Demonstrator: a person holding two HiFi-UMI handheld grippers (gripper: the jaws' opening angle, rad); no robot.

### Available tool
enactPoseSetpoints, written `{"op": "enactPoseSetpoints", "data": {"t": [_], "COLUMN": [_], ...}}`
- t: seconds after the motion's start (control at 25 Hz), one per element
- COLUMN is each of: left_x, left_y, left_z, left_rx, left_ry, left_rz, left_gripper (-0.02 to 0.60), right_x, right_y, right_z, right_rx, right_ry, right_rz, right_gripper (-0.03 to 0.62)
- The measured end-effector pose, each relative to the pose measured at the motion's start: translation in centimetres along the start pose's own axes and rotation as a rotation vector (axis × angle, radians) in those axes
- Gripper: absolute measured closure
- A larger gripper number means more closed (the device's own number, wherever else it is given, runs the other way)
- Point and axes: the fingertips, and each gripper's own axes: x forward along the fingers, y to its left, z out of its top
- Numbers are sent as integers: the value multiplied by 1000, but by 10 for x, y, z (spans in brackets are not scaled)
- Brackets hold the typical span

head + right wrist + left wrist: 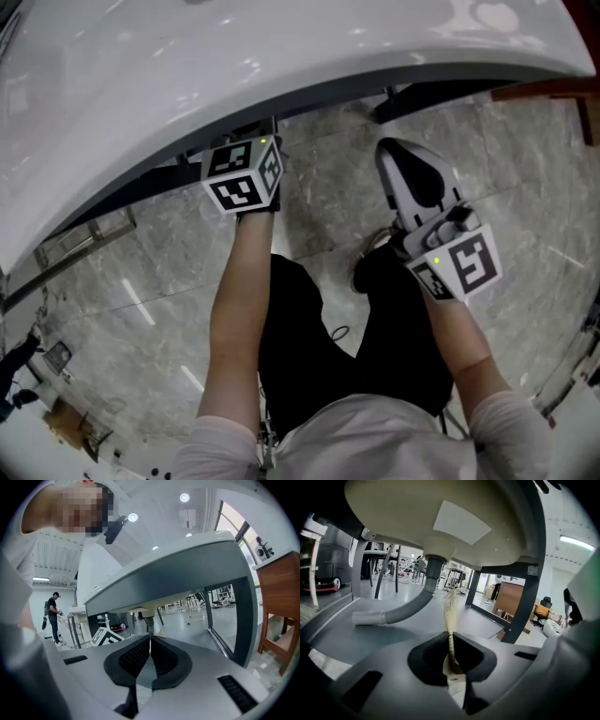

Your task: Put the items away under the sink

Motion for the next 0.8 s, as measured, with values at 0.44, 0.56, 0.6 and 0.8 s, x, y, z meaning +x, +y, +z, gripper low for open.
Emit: {"op": "enactPoseSetpoints", "data": {"t": [0.44, 0.56, 0.6, 0.8], "left_x": [14, -1, -7, -61], "left_y": [24, 20, 18, 5], "left_z": [4, 14, 15, 4], "left_rx": [-32, 14, 18, 30], "left_ry": [-49, -105, -118, -138], "left_rz": [77, 99, 101, 160], "left_gripper": [413, 398, 396, 570], "right_x": [-1, -5, -7, -16], "right_y": [-3, -3, -4, 21], "right_z": [-2, 6, 7, 23], "right_rx": [21, 27, 25, 44], "right_ry": [38, 46, 57, 100], "right_rz": [27, 23, 16, 49], "right_gripper": [560, 560, 560, 560]}}
